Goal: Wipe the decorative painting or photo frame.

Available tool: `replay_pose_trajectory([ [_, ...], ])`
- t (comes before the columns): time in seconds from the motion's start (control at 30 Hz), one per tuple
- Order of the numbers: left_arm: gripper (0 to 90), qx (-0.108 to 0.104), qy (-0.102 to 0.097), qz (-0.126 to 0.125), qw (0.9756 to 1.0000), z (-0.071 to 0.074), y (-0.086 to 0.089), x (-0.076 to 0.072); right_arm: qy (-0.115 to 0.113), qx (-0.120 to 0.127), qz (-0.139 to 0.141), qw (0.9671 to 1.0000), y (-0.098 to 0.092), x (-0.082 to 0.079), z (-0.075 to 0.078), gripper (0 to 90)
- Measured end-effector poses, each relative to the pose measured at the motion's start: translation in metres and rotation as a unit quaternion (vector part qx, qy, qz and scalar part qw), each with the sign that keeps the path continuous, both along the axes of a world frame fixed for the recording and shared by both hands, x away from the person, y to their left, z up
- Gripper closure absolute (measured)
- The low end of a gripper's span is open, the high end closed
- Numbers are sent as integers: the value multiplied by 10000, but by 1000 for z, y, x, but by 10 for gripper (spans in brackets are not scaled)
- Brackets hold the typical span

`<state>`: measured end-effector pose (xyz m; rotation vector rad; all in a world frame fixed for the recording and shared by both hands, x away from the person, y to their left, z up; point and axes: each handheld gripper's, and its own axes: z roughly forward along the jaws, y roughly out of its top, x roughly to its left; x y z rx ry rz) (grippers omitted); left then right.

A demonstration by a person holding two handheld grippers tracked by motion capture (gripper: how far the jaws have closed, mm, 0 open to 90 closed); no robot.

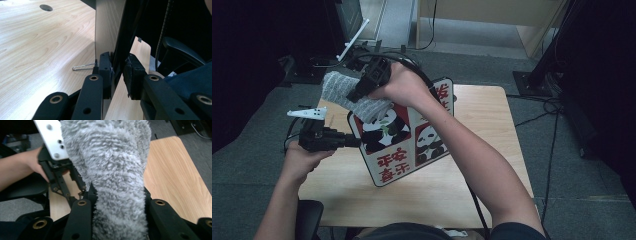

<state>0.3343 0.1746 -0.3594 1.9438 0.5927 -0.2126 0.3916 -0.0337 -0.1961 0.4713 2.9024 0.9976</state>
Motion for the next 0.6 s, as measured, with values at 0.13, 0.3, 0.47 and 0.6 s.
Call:
replay_pose_trajectory([
  [0.13,776,3,-5,10,10000,0,0,0,50,-39,-83,9999,0,1,-6,681],
  [0.3,776,-1,18,16,10000,0,0,0,125,108,-148,9998,-5,4,-10,679],
  [0.47,777,12,14,22,10000,0,0,0,206,279,-224,9991,-15,9,-14,675],
  [0.6,777,12,12,33,10000,0,0,0,305,394,-343,9982,-27,15,-16,673],
])
